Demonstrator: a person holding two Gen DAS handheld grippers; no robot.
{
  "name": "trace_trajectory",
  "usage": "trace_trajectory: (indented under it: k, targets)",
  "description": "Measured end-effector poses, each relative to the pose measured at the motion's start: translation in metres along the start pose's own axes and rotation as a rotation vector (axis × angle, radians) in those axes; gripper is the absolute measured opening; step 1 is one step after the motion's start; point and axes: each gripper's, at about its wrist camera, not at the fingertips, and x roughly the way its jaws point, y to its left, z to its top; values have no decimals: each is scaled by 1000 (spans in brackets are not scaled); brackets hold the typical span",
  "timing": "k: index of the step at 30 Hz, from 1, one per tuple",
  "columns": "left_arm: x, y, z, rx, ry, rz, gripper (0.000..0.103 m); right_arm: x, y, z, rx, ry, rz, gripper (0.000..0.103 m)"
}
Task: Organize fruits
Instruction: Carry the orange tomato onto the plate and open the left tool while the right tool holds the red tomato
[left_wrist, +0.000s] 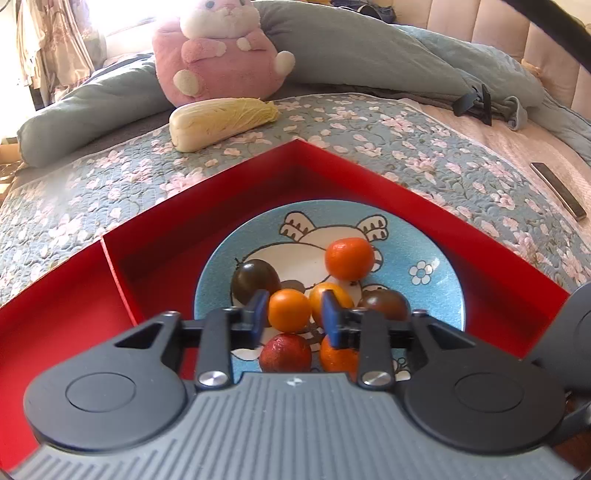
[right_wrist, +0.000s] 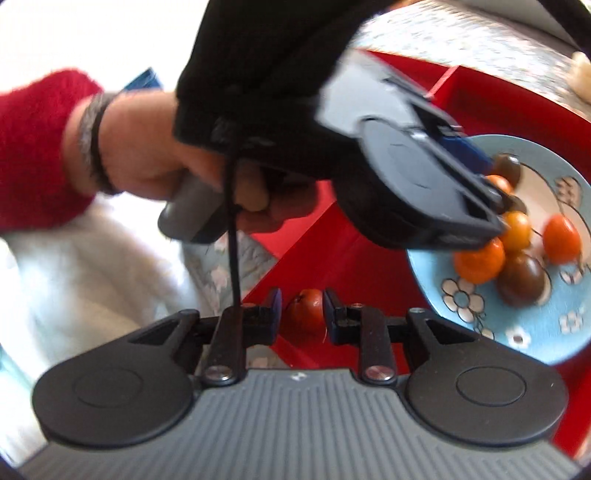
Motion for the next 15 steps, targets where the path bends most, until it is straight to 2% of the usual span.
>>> trace_trajectory:
  k: [2, 5, 7, 8, 9, 15]
  targets:
    - [-2, -1, 1, 9, -15, 8, 60, 10, 5, 6, -38, 49, 1, 28]
    - [-3, 5, 3, -31, -25, -2, 61, 20, 9, 11, -83, 88, -22, 29]
    - [-5, 9, 5, -54, -35, 8, 61, 25, 9, 14, -88, 94, -50, 34]
    - [-5, 11, 5, -65, -38, 9, 61, 28, 9, 14, -91, 106, -65, 40]
    - [-6, 13, 6, -81, -41, 10, 62, 31, 10, 14, -100, 115, -80, 40]
    - [-8, 17, 7, -97, -43, 19, 62, 44, 13, 7, -73, 71, -134, 37]
